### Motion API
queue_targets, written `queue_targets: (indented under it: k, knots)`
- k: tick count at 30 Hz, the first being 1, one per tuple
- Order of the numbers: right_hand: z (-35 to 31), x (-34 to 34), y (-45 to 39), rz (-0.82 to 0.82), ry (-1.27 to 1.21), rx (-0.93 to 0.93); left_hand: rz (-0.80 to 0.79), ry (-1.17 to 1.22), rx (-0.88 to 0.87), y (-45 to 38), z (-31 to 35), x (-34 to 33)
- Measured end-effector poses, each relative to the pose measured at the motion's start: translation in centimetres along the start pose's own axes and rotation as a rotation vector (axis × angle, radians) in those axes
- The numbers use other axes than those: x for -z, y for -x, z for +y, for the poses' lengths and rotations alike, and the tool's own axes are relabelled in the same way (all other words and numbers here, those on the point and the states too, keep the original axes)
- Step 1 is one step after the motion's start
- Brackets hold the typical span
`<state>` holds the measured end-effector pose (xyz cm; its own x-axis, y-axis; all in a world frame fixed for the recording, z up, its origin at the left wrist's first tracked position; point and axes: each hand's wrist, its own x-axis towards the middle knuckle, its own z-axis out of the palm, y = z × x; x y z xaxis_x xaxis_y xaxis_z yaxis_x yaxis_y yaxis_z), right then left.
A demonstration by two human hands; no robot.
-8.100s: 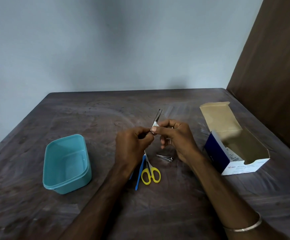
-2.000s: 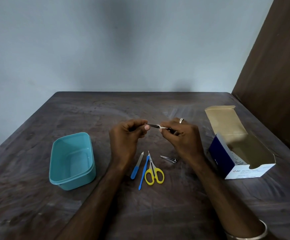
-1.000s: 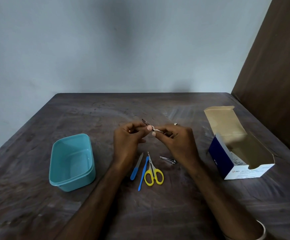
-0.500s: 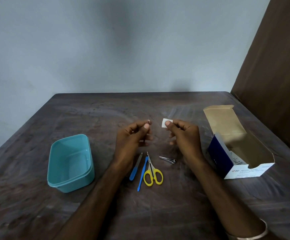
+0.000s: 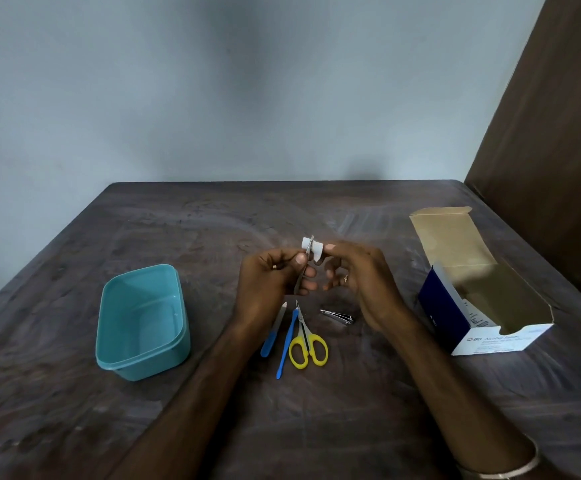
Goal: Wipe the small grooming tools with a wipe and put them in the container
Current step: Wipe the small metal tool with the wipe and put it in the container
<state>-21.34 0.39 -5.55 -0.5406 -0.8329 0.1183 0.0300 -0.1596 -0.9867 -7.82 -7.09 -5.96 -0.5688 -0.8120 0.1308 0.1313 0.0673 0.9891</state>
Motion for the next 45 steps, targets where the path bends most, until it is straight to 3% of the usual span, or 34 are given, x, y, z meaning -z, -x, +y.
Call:
queue_targets:
  k: [9,16,21,26,37,40,45]
  knots:
    - [-0.4,1.3,0.1,-0.144,0.036,0.038,-0.155,0.081,0.150,-0.3,0.0,0.2]
    - [-0.2,0.8,0.0,-0.069,0.085,0.071,-0.192,0.102,0.186,-0.1,0.1,0.0]
    - [-0.1,0.6,0.0,0.012,0.081,0.104,-0.194,0.021,0.081,0.2,0.4,-0.4]
    - [0.1,0.6,-0.1,-0.034,0.027,0.067,-0.150,-0.069,-0.033,0.3,0.6,-0.5]
    - [0.1,0.7,0.1,-0.081,0.044,0.088,-0.139,-0.213,-0.116,0.3,-0.1,-0.6]
    - [0.1,0.8,0.0,-0.094,0.037,0.082,-0.160,-0.193,-0.085,0.4,0.1,-0.5]
    - [-0.1,0.8,0.2,-0.111,-0.007,0.067,-0.317,0.007,0.112,0.2,0.8,0.2]
